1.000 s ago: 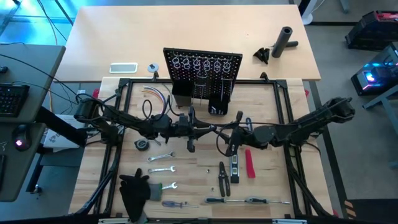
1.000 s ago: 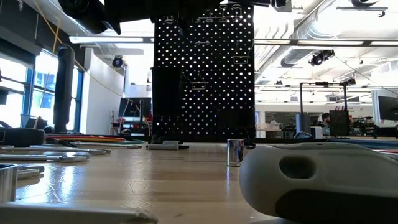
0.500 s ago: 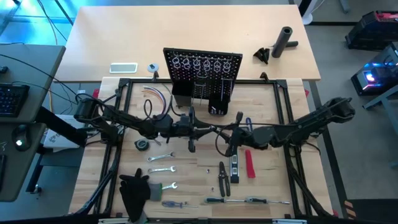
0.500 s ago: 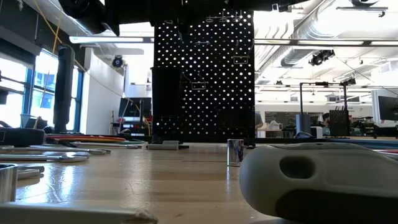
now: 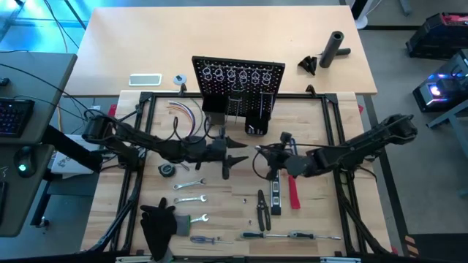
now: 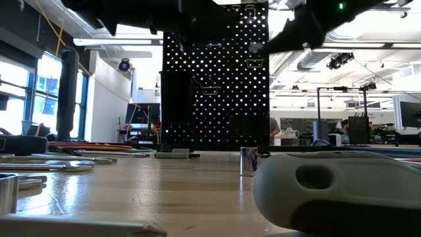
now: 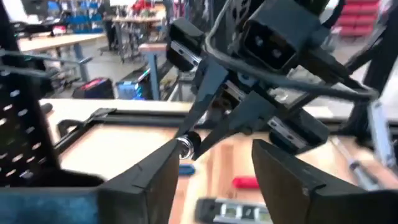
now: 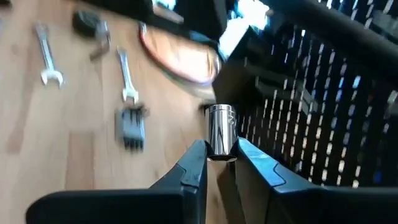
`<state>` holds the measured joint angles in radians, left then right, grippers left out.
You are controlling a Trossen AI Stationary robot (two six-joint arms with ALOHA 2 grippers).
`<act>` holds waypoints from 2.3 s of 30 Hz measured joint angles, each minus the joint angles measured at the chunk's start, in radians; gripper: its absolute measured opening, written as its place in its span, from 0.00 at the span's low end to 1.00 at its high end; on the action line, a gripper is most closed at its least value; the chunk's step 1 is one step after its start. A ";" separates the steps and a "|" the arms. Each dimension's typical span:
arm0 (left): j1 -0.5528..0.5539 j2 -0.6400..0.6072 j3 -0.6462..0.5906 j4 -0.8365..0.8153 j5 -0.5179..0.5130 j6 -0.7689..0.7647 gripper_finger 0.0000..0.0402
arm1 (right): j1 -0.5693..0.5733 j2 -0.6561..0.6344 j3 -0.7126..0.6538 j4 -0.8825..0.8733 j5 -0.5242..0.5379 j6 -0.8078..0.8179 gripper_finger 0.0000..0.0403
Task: Hang tools onto peg board
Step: Put the socket into the small black bin on the black pegboard
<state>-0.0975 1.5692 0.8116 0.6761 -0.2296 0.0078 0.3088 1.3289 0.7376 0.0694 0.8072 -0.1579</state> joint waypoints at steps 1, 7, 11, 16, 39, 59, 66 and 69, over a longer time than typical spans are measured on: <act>0.000 -0.015 0.000 -0.041 -0.006 0.002 0.50 | -0.011 0.000 0.000 -0.035 0.000 0.026 0.12; -0.016 -0.092 0.000 -0.263 -0.008 0.002 0.51 | -0.112 0.002 0.000 -0.124 -0.041 0.090 0.12; -0.040 -0.108 0.000 -0.392 -0.009 -0.026 0.51 | -0.192 0.051 0.000 -0.096 -0.096 0.063 0.12; -0.085 -0.108 -0.001 -0.476 -0.021 -0.058 0.51 | -0.276 0.153 0.000 -0.036 -0.122 0.025 0.12; -0.230 -0.108 -0.001 -0.594 -0.123 -0.111 0.52 | -0.478 0.259 0.000 0.091 -0.263 0.094 0.22; -0.251 -0.107 -0.001 -0.659 -0.122 -0.154 0.51 | -0.212 0.130 0.000 -0.046 -0.231 0.165 0.39; -0.261 -0.107 -0.001 -0.687 -0.122 -0.157 0.51 | -0.051 0.168 0.000 0.022 -0.670 0.274 0.39; -0.262 -0.107 -0.001 -0.688 -0.122 -0.156 0.51 | 0.011 0.232 0.000 0.053 -0.721 0.272 0.39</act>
<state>-0.3592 1.4620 0.8105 -0.0116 -0.3511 -0.1482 0.3203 1.5604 0.7380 0.1222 0.0864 0.1144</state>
